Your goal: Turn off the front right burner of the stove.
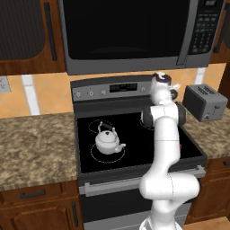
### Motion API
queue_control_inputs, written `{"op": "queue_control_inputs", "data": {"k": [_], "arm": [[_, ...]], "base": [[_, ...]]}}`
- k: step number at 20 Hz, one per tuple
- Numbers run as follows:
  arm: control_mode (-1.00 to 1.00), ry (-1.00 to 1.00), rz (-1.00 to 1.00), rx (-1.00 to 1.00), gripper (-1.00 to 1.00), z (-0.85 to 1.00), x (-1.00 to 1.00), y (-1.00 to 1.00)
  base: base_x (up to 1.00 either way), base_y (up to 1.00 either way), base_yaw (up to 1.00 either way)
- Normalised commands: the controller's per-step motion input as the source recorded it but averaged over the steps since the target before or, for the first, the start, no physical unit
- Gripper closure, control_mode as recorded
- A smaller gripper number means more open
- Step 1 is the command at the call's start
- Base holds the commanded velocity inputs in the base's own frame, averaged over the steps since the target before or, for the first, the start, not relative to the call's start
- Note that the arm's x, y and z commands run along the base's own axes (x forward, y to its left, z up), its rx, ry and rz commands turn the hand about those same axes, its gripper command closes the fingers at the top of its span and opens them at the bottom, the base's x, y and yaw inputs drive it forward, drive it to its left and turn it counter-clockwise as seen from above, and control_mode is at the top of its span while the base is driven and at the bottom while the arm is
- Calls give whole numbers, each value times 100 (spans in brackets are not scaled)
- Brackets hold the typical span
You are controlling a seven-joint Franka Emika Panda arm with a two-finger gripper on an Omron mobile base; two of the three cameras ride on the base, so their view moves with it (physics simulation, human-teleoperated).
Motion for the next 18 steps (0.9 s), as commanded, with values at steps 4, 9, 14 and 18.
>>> {"op": "queue_control_inputs", "data": {"k": [4, 9, 14, 18], "arm": [[-100, 4, -12, 87, 100, 37, 0, -61], [-100, 4, -11, 91, 100, 29, 0, -57], [-100, 0, -17, 88, 100, 12, 0, -51], [-100, 0, -23, 75, 100, 7, 0, -37]], "base": [[0, 0, 0], [0, 0, 0], [0, 0, 0], [0, 0, 0]]}}
